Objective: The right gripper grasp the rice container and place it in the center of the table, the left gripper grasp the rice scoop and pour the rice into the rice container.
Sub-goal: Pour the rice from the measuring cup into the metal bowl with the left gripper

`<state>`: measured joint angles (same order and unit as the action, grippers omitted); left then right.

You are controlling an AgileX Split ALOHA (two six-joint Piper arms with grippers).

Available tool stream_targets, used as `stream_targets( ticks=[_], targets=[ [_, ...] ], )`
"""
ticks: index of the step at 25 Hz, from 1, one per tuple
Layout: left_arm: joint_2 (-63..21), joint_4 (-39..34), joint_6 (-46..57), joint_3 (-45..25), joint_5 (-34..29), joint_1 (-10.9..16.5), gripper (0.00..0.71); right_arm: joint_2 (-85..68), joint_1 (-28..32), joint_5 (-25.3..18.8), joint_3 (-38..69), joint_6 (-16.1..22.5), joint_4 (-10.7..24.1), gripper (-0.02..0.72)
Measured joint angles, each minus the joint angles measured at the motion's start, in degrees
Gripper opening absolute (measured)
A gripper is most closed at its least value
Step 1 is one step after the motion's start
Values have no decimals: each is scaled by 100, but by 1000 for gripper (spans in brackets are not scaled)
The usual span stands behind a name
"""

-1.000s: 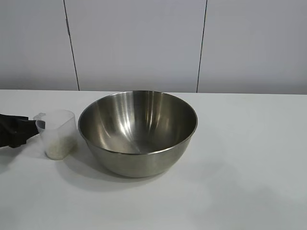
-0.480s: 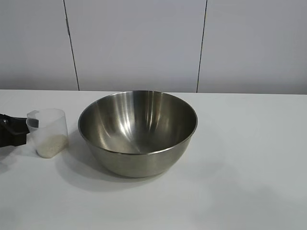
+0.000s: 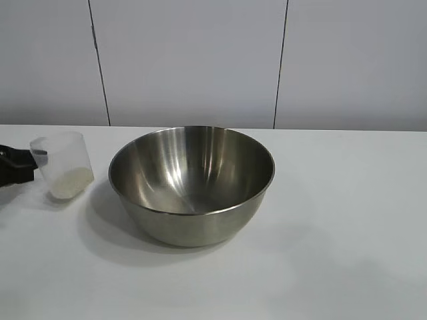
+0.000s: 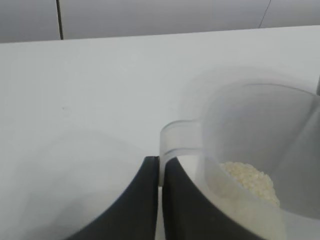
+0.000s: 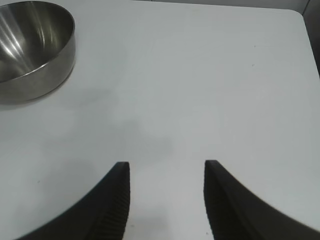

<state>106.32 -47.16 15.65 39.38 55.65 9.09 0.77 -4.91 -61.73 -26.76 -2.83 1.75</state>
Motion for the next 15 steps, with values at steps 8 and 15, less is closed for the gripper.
stream_targets(
  ticks=[8, 15],
  targets=[
    [-1916, -79, -159, -39, -1749, -1551, 9, 0, 0, 0, 0, 0, 0, 314],
    [-2158, 2282, -2853, -63, -3052, -3235, 9, 0, 0, -9, 0, 0, 0, 314]
  ],
)
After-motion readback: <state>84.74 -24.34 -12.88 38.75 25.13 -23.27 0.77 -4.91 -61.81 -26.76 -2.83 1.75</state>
